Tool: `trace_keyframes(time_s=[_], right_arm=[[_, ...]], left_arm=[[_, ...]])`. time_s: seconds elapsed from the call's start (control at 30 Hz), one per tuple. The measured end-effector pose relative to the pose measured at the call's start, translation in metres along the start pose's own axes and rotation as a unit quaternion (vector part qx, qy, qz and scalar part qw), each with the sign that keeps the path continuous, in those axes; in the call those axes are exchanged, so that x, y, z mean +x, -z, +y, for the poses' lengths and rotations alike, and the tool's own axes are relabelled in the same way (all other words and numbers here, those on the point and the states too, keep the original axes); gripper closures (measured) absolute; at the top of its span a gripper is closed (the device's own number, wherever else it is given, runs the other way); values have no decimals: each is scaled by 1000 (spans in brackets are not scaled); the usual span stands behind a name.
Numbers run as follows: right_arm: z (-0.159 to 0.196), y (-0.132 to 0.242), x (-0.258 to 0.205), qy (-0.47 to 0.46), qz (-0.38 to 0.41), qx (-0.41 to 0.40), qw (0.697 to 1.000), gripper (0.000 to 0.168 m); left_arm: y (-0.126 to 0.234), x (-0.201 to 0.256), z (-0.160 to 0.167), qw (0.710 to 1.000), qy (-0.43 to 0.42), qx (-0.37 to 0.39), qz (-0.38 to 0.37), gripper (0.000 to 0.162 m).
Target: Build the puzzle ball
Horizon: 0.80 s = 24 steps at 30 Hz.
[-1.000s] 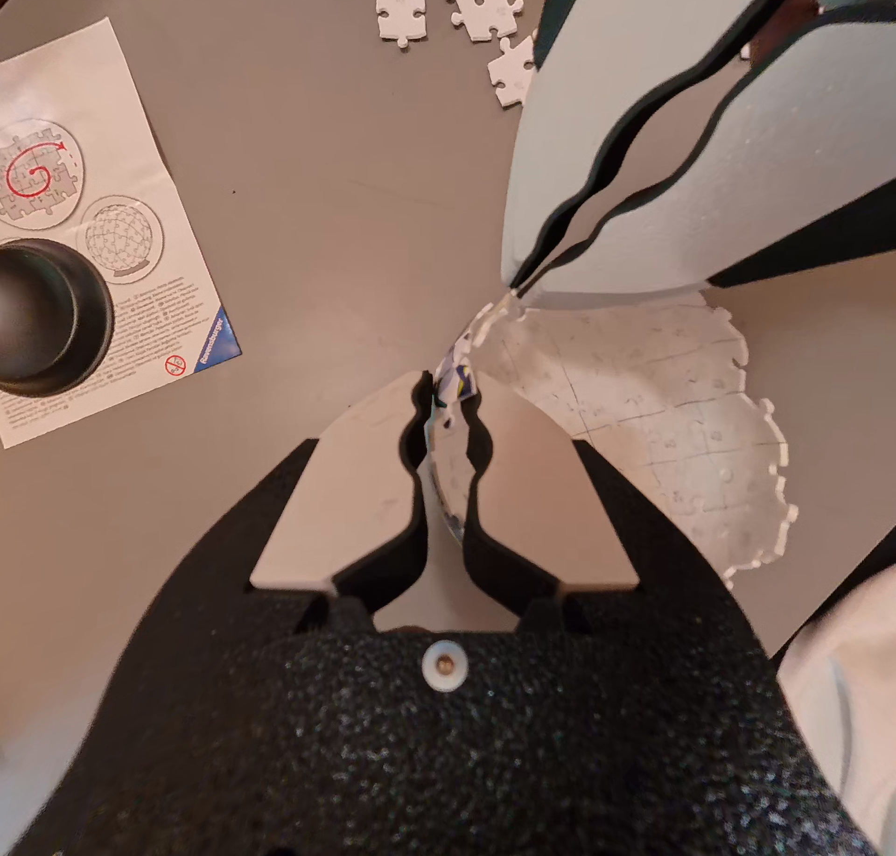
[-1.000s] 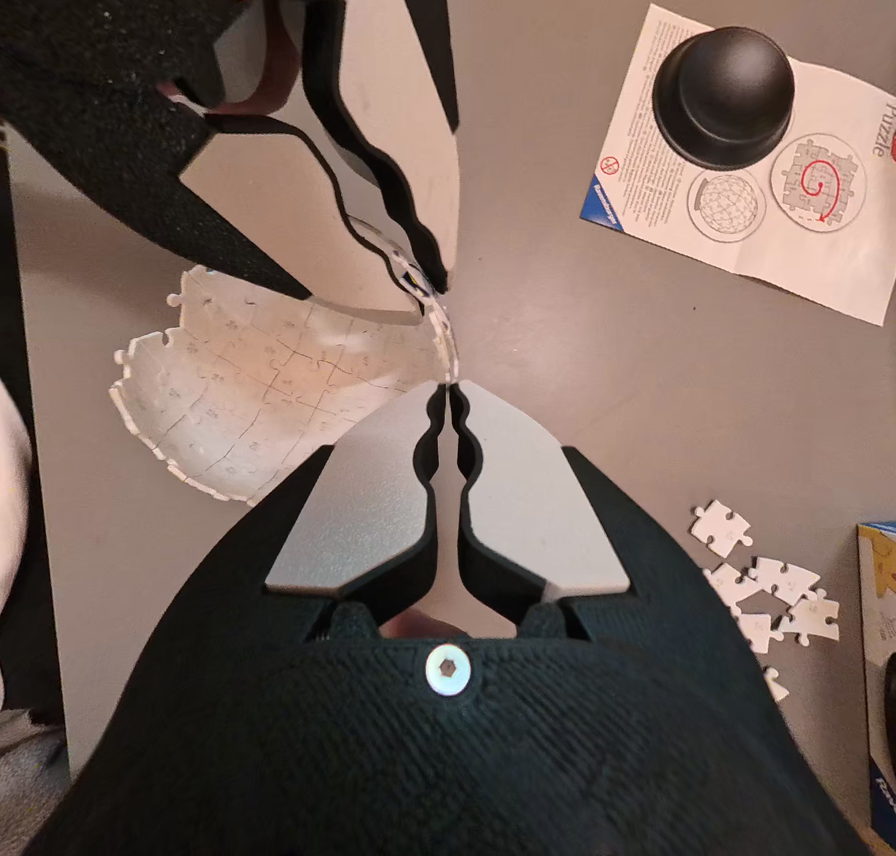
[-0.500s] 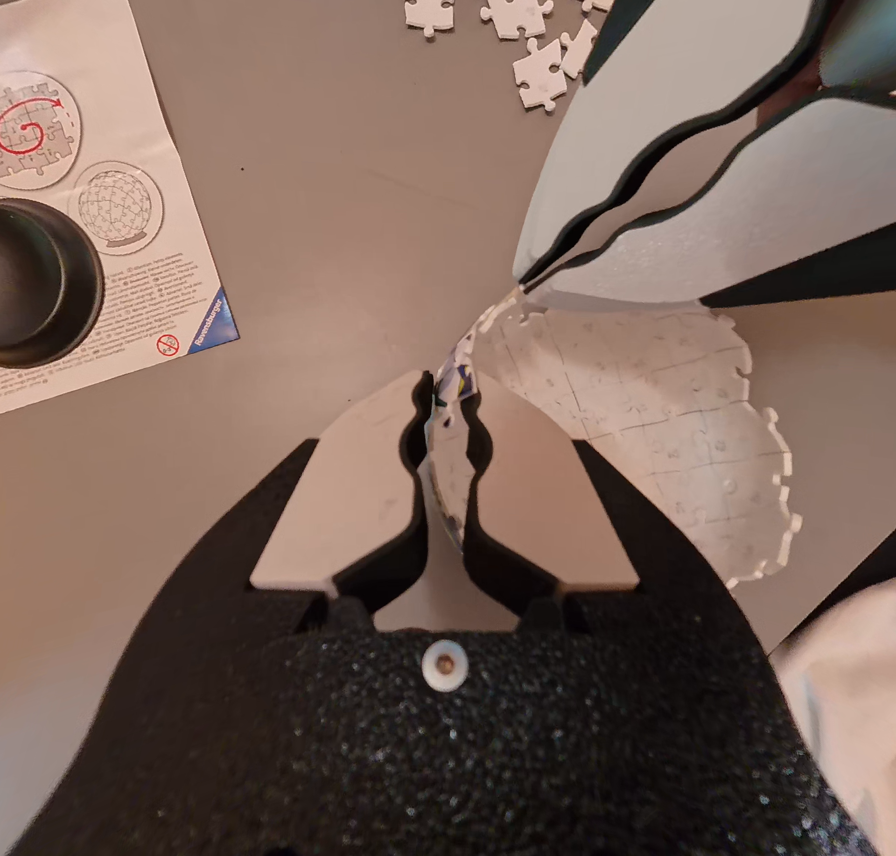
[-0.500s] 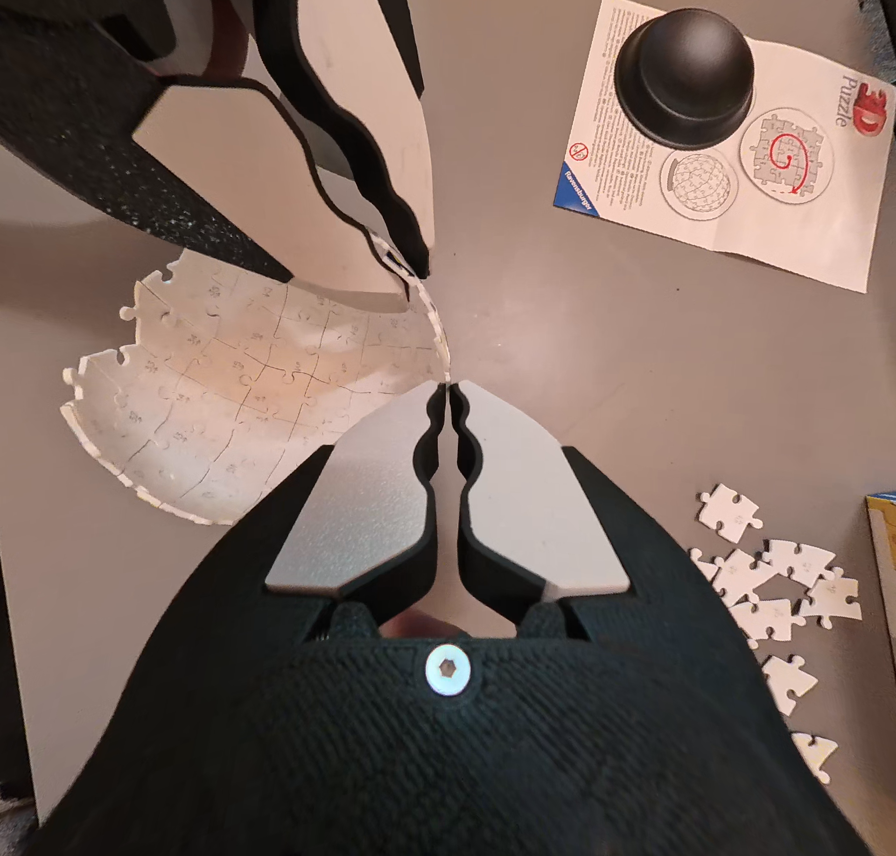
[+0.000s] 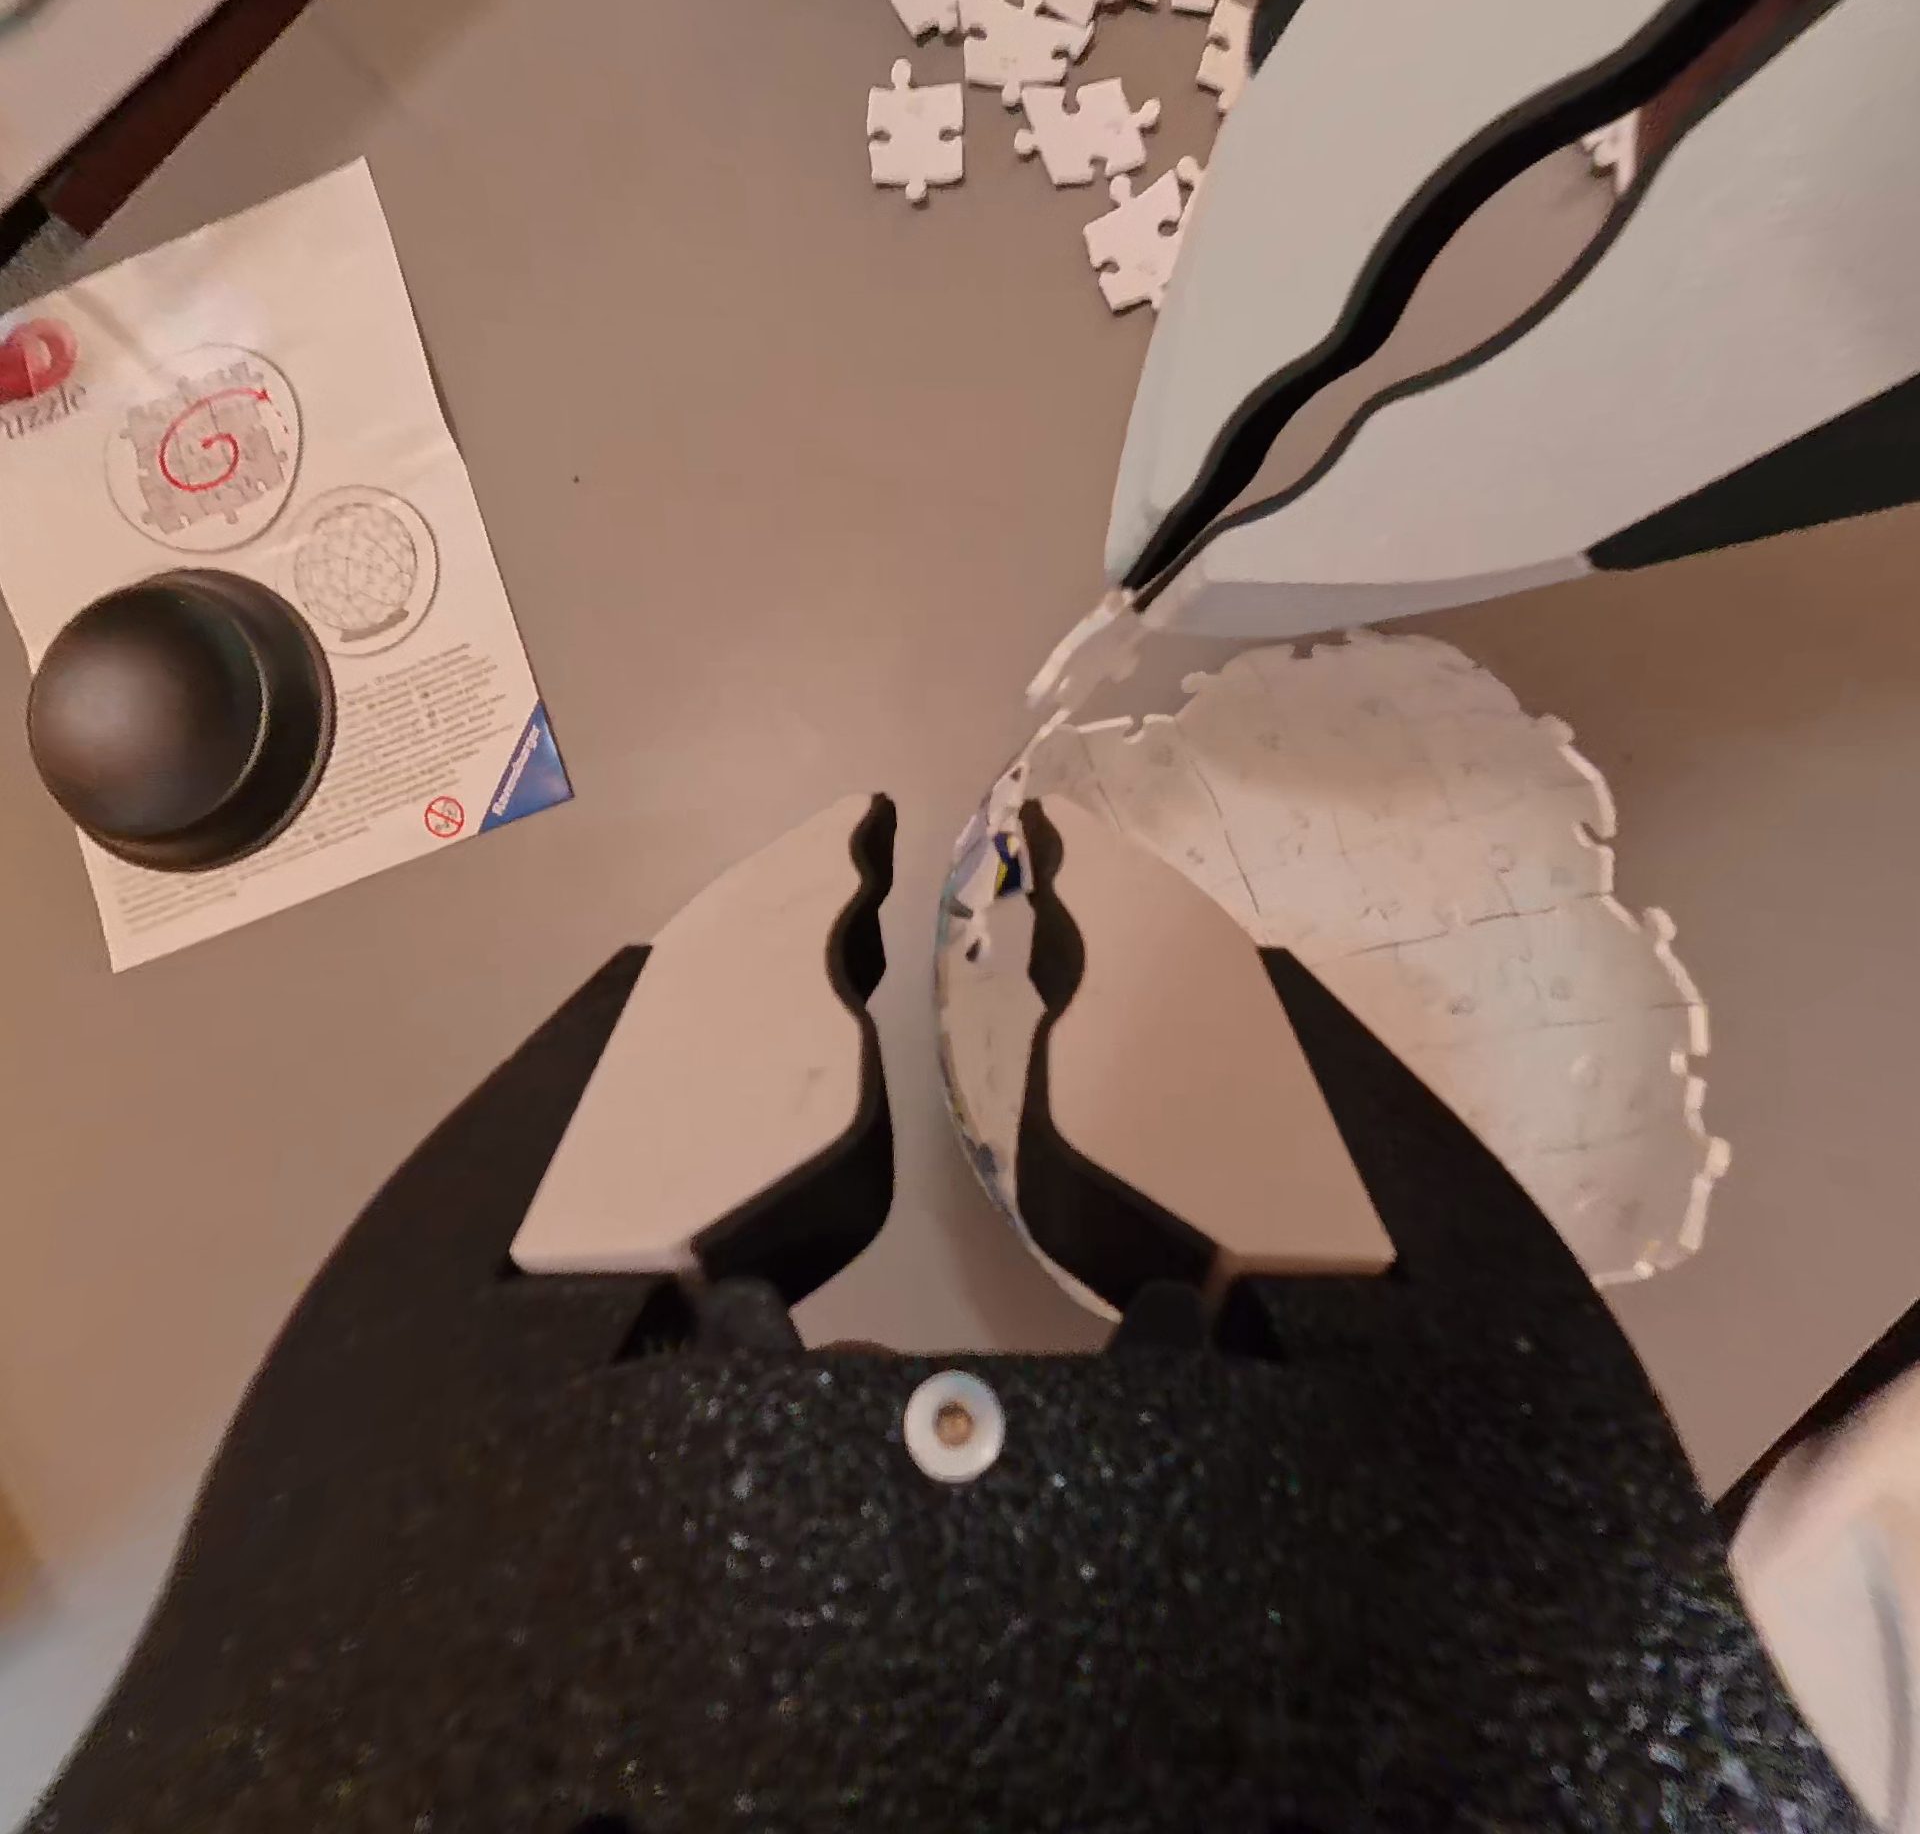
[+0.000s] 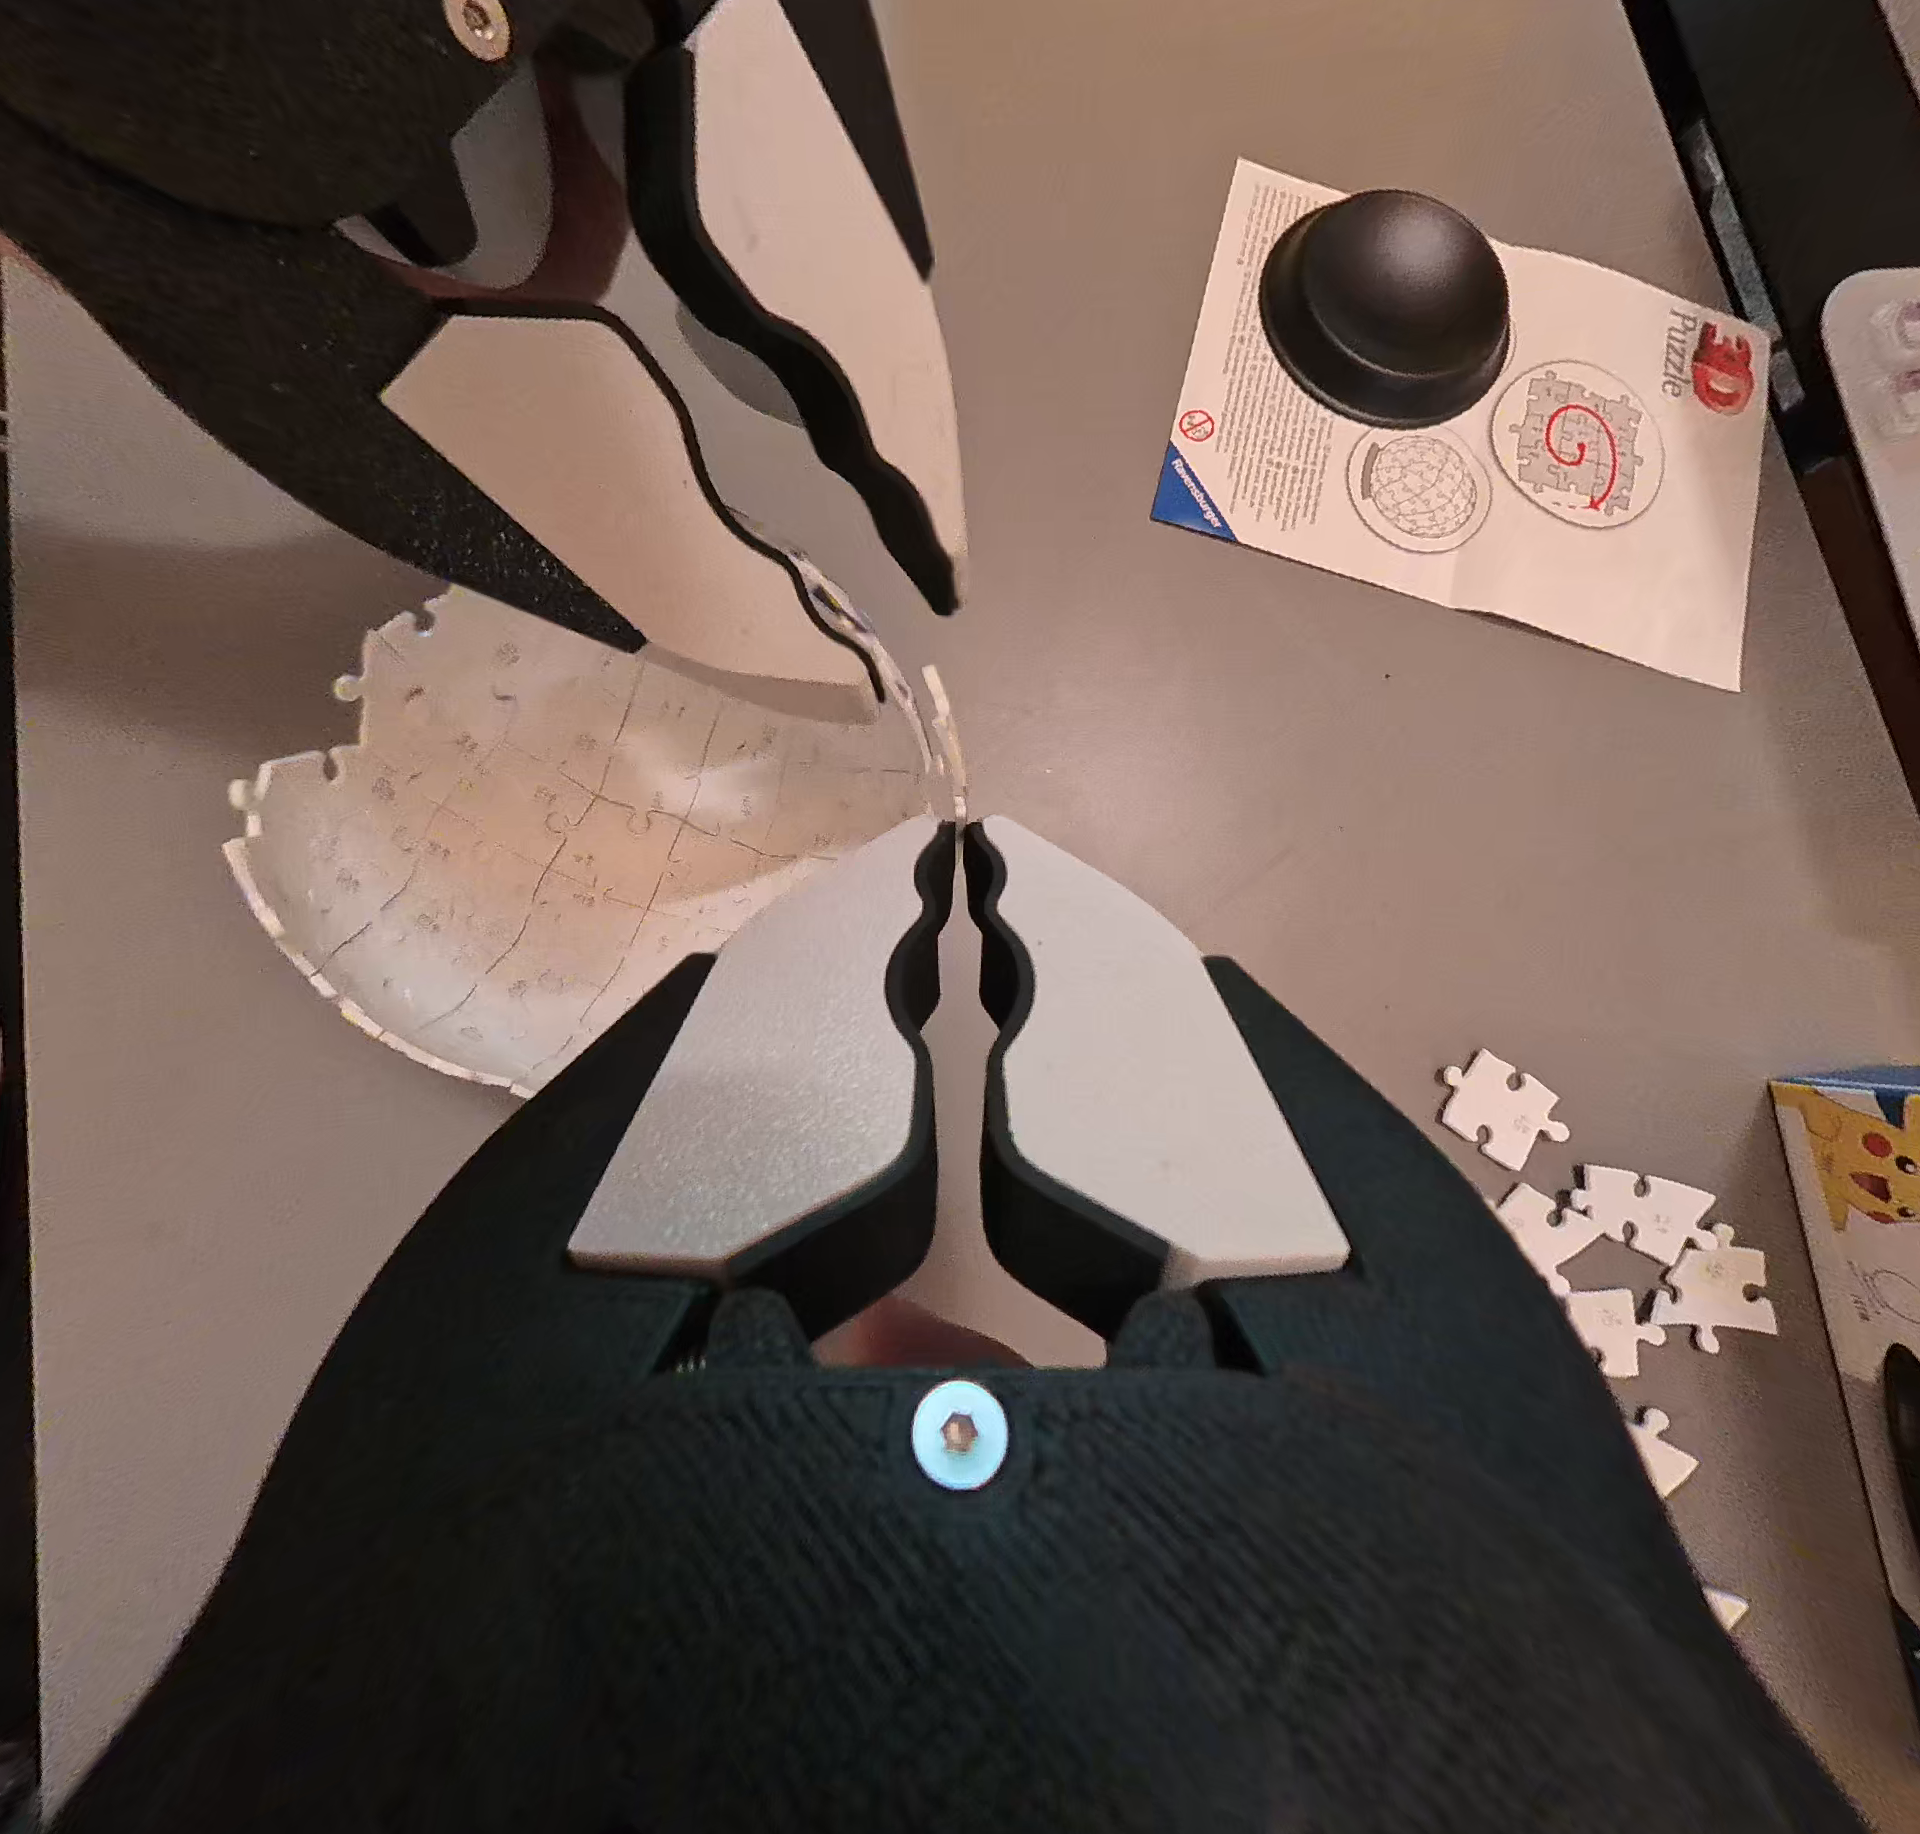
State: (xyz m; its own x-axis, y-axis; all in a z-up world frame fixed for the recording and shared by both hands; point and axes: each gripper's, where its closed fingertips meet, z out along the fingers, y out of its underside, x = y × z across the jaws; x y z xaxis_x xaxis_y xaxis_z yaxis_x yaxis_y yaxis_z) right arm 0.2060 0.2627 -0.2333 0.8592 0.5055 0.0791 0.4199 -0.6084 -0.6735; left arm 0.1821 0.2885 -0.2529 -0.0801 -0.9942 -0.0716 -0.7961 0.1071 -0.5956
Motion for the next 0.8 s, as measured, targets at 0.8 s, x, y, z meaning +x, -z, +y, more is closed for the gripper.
trace_keyframes(time_s=[0.8], right_arm=[[-12,32,-18,51,-60,103,992,166]], left_arm=[[35,41,-44,980,-105,123,114,160]])
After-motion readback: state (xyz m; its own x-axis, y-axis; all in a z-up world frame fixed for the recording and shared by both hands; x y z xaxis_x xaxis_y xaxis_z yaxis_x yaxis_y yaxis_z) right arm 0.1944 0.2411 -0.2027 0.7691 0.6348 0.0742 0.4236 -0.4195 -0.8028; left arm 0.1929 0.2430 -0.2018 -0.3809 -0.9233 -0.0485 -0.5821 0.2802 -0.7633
